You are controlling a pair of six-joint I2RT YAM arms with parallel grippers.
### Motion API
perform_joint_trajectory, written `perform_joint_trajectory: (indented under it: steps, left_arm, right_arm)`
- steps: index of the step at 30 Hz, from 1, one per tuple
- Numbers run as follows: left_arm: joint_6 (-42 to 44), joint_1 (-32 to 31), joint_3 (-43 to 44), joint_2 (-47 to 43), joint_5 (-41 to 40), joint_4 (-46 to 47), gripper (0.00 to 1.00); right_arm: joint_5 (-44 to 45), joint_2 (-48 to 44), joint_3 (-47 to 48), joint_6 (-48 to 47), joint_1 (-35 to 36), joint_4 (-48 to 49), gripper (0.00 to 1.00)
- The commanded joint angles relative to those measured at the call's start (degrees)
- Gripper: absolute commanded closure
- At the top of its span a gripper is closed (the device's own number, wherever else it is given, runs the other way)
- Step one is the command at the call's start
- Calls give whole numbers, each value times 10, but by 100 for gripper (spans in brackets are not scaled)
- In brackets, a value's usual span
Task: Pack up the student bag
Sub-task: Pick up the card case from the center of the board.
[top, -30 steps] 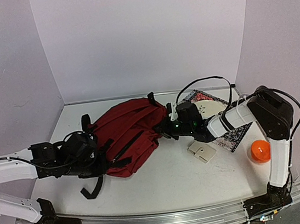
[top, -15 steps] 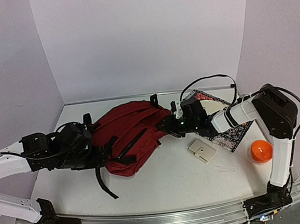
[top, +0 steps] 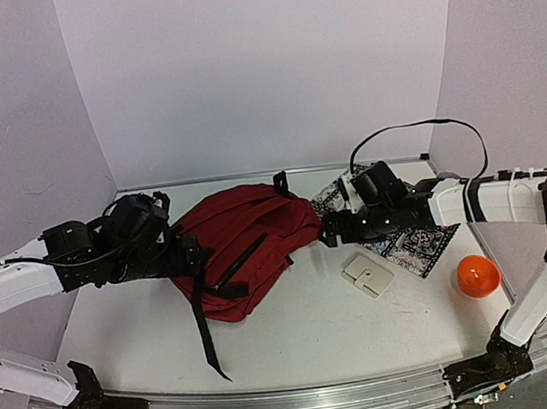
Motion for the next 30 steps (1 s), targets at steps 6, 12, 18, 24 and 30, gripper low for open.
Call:
perform_joint_trajectory:
  steps: [6, 12, 18, 24, 30]
  left_arm:
    - [54, 51, -19, 9, 49, 100, 4]
    - [60, 114, -63, -24, 97, 137, 1]
    - [61, 167, -93, -47, 127, 153, 1]
    - [60, 178, -94, -54, 137, 153, 1]
    - [72, 178, -59, -47, 193, 155, 3]
  right_arm:
    - [60, -18, -19, -115, -17, -221, 2]
    - [37, 22, -18, -146, -34, -246, 2]
    - [17, 80, 1, -180, -39, -251, 2]
    - [18, 115, 12, -190, -41, -267, 2]
    - [34, 127, 17, -181, -39, -292, 2]
